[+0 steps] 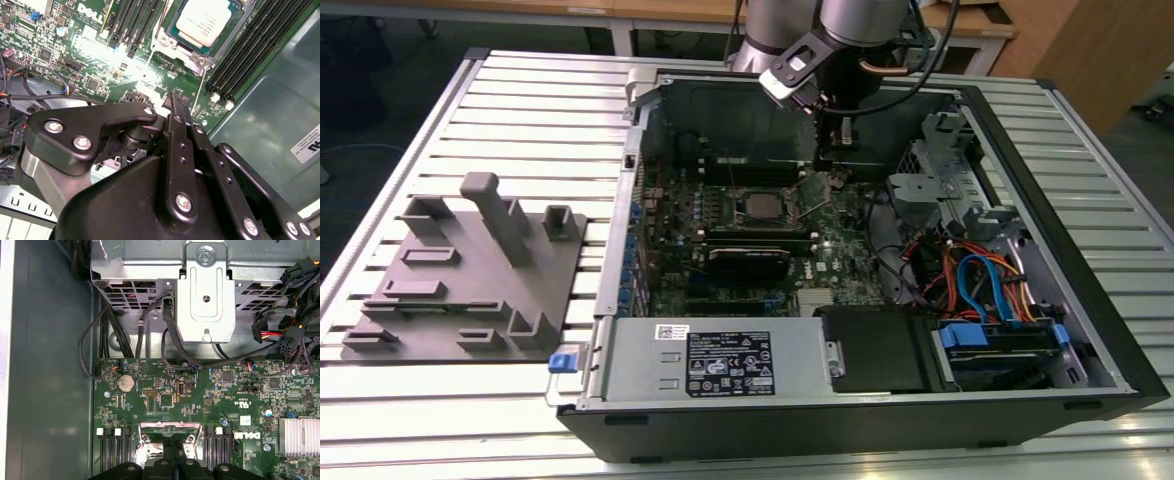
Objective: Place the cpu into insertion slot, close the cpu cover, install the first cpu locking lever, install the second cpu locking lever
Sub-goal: 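Close the cpu cover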
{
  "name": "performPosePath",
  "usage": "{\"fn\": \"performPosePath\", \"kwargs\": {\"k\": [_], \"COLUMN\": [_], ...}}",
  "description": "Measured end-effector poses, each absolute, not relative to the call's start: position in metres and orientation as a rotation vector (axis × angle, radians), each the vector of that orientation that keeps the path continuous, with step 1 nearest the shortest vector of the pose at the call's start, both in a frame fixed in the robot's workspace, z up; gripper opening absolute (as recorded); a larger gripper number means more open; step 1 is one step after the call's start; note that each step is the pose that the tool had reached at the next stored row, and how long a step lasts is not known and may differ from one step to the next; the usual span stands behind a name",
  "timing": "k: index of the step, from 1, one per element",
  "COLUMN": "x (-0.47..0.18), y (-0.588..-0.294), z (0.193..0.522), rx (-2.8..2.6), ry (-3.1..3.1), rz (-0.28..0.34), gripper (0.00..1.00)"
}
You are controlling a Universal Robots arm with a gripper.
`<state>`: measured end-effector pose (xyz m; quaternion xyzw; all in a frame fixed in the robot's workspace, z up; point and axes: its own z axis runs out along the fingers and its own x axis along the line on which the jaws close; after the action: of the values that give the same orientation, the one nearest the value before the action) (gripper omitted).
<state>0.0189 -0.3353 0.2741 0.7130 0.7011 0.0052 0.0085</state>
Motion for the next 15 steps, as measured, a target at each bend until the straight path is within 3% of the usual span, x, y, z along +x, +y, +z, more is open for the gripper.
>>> {"fn": "performPosePath", "kwargs": {"k": [15], "x": [0.0278], "y": [-0.3353], "z": [0.2705], "rx": [2.228], "ry": [2.191], "rz": [0.016], "gripper": [0.10]}}
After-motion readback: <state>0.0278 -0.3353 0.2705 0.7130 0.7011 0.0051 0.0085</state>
